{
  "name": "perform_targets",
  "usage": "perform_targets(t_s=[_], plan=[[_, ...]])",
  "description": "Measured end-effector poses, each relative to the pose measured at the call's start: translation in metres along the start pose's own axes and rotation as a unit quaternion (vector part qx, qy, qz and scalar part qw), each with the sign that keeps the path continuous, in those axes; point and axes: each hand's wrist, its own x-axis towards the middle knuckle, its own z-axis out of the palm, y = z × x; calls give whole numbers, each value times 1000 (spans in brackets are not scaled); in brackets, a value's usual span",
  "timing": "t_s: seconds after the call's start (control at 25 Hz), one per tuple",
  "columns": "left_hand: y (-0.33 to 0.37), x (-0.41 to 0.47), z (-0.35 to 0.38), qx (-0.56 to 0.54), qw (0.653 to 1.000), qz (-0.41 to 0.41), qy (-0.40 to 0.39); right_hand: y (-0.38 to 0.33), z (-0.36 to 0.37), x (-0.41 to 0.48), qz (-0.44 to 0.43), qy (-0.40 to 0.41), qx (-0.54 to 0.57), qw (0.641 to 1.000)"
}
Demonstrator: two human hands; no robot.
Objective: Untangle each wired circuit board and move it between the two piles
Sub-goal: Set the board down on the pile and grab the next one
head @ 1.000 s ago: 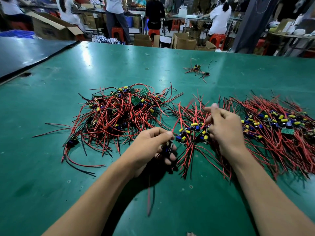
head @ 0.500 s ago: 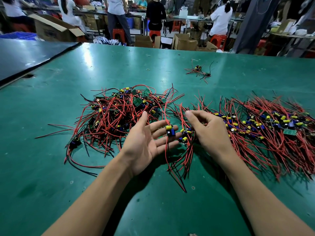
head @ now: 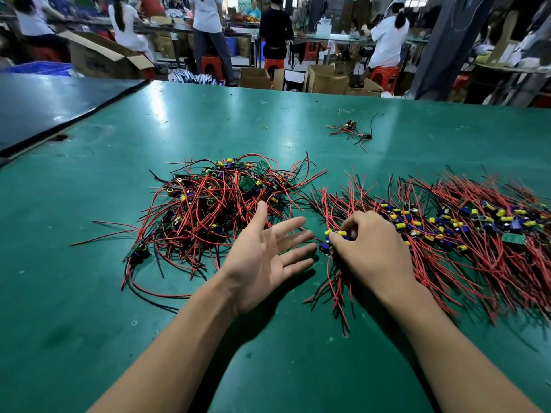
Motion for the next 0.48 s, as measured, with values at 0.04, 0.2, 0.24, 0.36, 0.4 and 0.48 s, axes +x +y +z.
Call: perform_targets(t_s=[0.04, 0.2, 0.24, 0.36, 0.4, 0.48], plan=[[0, 0, -1, 9, 1000, 1, 5, 0, -1, 0, 15, -2, -22, 1000], [0, 0, -1, 36, 999, 1, 22, -3, -5, 2, 11, -5, -18, 1000], [-1, 0, -1, 45, 999, -2, 25, -4, -4, 1, -26, 0, -8, 1000], [-2, 1, 0, 61, 998, -7, 29, -9, 7, -4, -129, -3, -29, 991], [-2, 2, 0, 60, 998, -7, 32, -10, 11, -5, -125, -14, -43, 991], [-2, 3, 0, 59, 998, -6, 36, -5, 16, -2, -97, -30, -74, 992]])
